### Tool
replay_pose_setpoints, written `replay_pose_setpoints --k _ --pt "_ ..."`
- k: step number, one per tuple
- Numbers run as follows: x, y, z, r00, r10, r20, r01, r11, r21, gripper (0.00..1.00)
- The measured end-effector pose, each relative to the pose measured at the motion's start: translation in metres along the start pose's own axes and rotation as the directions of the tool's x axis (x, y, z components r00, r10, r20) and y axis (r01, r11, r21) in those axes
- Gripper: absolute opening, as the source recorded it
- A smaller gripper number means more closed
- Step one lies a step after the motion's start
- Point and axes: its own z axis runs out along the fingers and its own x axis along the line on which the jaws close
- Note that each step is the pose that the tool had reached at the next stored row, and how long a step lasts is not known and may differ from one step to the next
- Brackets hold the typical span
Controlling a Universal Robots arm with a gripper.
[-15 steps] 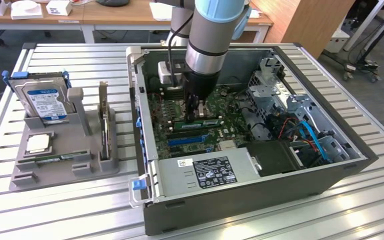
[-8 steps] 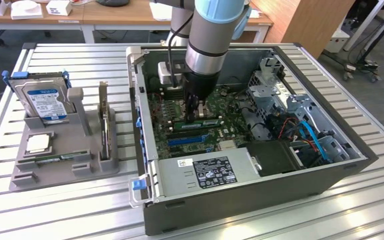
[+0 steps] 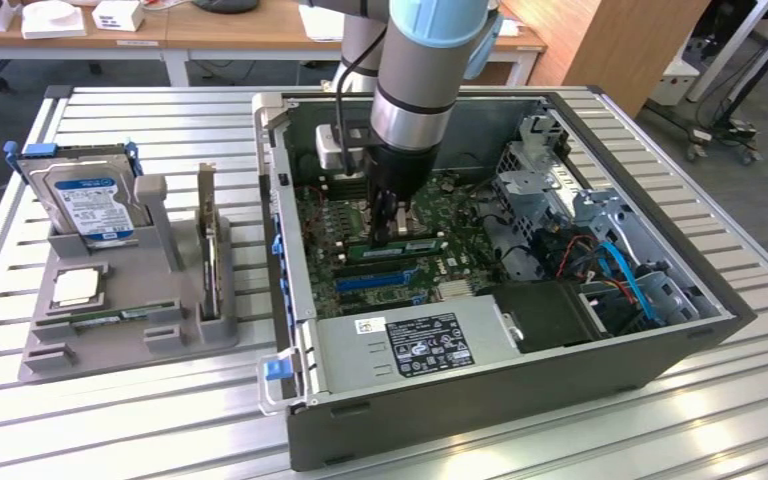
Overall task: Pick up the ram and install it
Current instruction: 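Press down the ram until it locks into place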
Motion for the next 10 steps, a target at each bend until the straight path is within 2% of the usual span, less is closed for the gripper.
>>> replay_pose_setpoints --k 10 --pt "0.0001 0.0 0.0016 1.0 0.0 -0.0003 0.0 1.0 -0.0001 0.1"
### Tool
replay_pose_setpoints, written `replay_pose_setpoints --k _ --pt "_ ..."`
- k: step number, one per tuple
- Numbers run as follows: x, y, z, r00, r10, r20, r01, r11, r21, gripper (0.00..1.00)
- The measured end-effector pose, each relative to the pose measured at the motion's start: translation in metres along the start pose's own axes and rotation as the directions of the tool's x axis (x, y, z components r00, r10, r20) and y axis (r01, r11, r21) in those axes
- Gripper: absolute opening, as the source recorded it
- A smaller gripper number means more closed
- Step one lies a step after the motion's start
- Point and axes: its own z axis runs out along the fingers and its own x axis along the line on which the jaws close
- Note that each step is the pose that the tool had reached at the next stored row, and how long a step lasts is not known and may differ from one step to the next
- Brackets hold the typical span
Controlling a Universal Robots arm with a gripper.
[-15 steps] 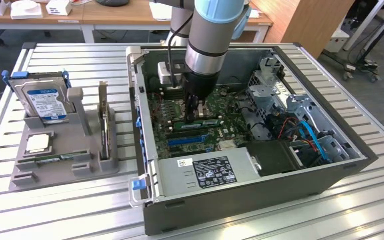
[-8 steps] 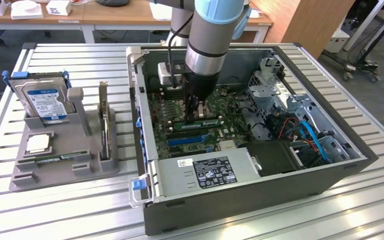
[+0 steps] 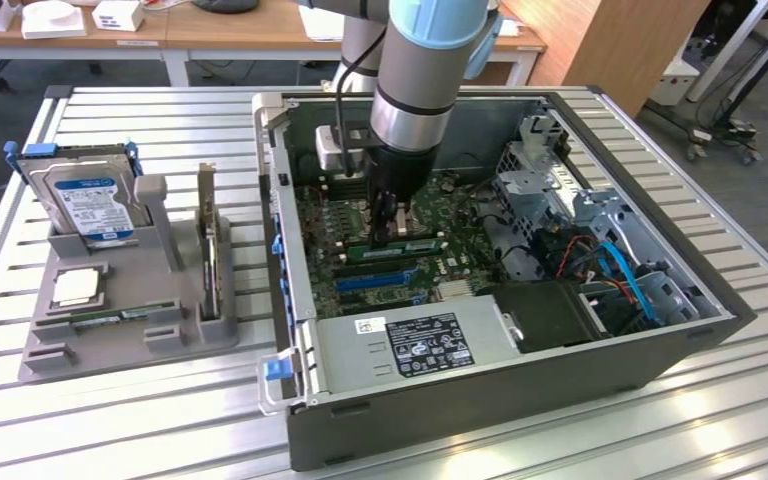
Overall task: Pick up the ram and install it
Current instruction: 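Press down the ram until it locks into place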
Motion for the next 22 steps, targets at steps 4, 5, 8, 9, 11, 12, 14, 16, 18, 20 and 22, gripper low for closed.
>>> replay_pose_setpoints --k 4,5,8,9,11,12,14,16,18,20,22 --pt "0.0 -0.0001 0.0002 1.0 0.0 0.0003 0.0 1.0 0.0003 0.1" --pt "0.0 0.0 0.0002 1.0 0.0 0.0003 0.0 1.0 0.0002 0.1" --pt "0.0 -0.0001 0.0012 1.0 0.0 0.0002 0.0 1.0 0.0001 0.1" --pt "0.0 -0.0001 0.0012 1.0 0.0 0.0 0.0 1.0 0.0001 0.1" --pt "0.0 -0.0001 0.0012 1.0 0.0 0.0001 0.0 1.0 0.0002 0.1" --pt "0.0 -0.0001 0.0013 1.0 0.0 0.0002 0.0 1.0 0.0002 0.1" --pt "0.0 -0.0001 0.001 1.0 0.0 0.0005 0.0 1.0 0.0003 0.1" --pt "0.0 -0.0003 -0.0014 1.0 0.0 0.0007 0.0 1.0 0.0019 0.1" --pt "0.0 0.0001 -0.0068 1.0 0.0 -0.0031 0.0 1.0 0.0002 0.1" --pt "0.0 0.0004 -0.0116 1.0 0.0 -0.0044 0.0 1.0 0.0005 0.1" --pt "0.0 0.0006 -0.0174 1.0 0.0 -0.0058 0.0 1.0 0.0004 0.1"
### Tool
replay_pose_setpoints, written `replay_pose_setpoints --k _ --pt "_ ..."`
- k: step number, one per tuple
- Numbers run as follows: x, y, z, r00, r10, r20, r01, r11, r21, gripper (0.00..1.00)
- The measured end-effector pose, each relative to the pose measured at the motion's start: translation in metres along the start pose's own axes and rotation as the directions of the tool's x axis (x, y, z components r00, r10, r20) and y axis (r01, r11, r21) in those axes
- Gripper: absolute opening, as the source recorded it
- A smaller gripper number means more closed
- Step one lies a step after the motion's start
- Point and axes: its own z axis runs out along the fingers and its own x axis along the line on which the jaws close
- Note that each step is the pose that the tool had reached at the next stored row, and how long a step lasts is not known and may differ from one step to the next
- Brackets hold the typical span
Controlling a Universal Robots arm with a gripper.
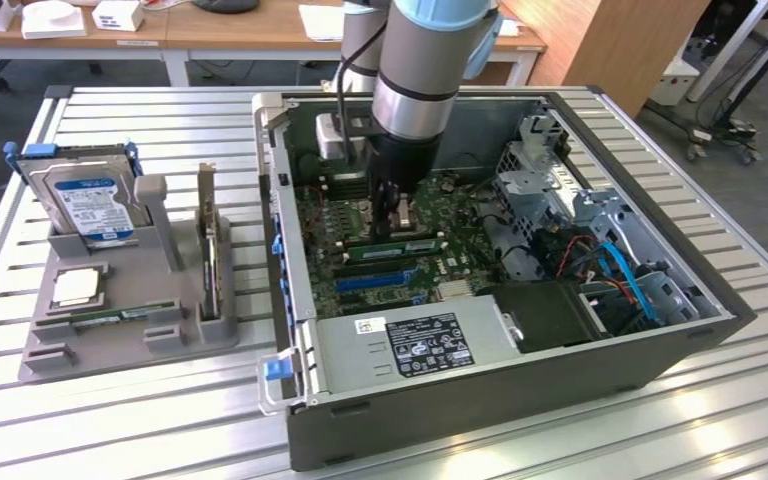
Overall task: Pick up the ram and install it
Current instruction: 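Press down the ram until it locks into place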
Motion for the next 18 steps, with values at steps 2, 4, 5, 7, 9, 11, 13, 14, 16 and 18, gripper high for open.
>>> replay_pose_setpoints --k 2,4,5,7,9,11,13,14,16,18 --pt "0.0 0.0002 -0.0056 1.0 0.0 -0.0011 0.0 1.0 -0.0001 0.1" --pt "0.0 0.0005 -0.0115 1.0 0.0 -0.0015 0.0 1.0 0.0 0.1" --pt "0.0 0.0006 -0.0145 1.0 0.0 -0.0017 0.0 1.0 0.0 0.1" --pt "0.0 0.0008 -0.0201 1.0 0.0 -0.0019 0.0 1.0 0.0 0.1" --pt "0.0 0.001 -0.0247 1.0 0.0 -0.002 0.0 1.0 0.0 0.1" --pt "0.0 0.0011 -0.0282 1.0 0.0 -0.0019 0.0 1.0 0.0 0.1" --pt "0.0 0.0013 -0.0312 1.0 0.0 -0.002 0.0 1.0 0.0 0.1" --pt "0.0 0.0013 -0.0317 1.0 0.0 -0.002 0.0 1.0 0.0 0.1" --pt "0.0 0.0013 -0.0318 1.0 0.0 -0.0017 0.0 1.0 0.0001 0.1" --pt "0.0 0.0013 -0.0318 1.0 0.0 -0.0018 0.0 1.0 0.0001 0.1"
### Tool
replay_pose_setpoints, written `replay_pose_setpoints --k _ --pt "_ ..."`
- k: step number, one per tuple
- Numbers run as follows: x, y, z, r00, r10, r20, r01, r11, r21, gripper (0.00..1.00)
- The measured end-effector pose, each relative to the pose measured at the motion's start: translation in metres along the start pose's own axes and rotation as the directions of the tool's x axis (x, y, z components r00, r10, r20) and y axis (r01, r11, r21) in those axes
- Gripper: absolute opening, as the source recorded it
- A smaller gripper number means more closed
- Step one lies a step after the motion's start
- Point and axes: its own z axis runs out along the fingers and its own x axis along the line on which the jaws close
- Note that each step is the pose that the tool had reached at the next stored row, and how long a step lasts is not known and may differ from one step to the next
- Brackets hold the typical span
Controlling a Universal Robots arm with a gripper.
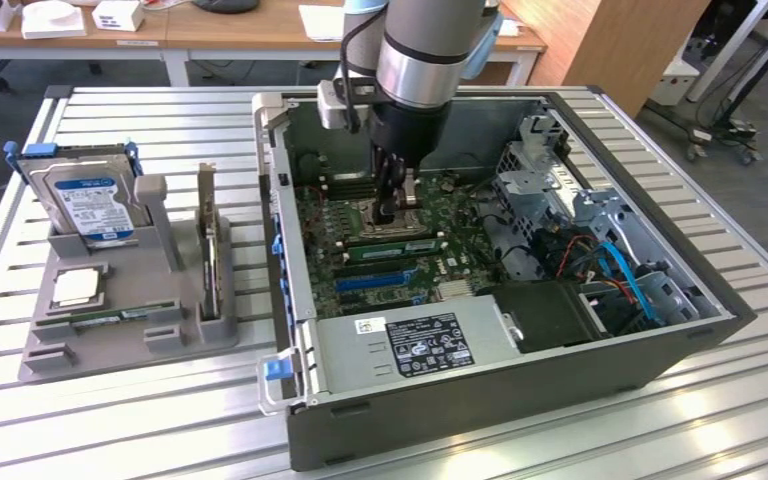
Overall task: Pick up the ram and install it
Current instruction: 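Press down the ram until it locks into place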
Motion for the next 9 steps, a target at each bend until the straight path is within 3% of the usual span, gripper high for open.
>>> replay_pose_setpoints --k 4,9 --pt "0.0 -0.003 -0.0003 1.0 0.0 -0.0004 0.0 1.0 -0.0002 0.1" --pt "0.0 -0.017 -0.0007 1.0 0.0 -0.0002 0.0 1.0 -0.0001 0.1"
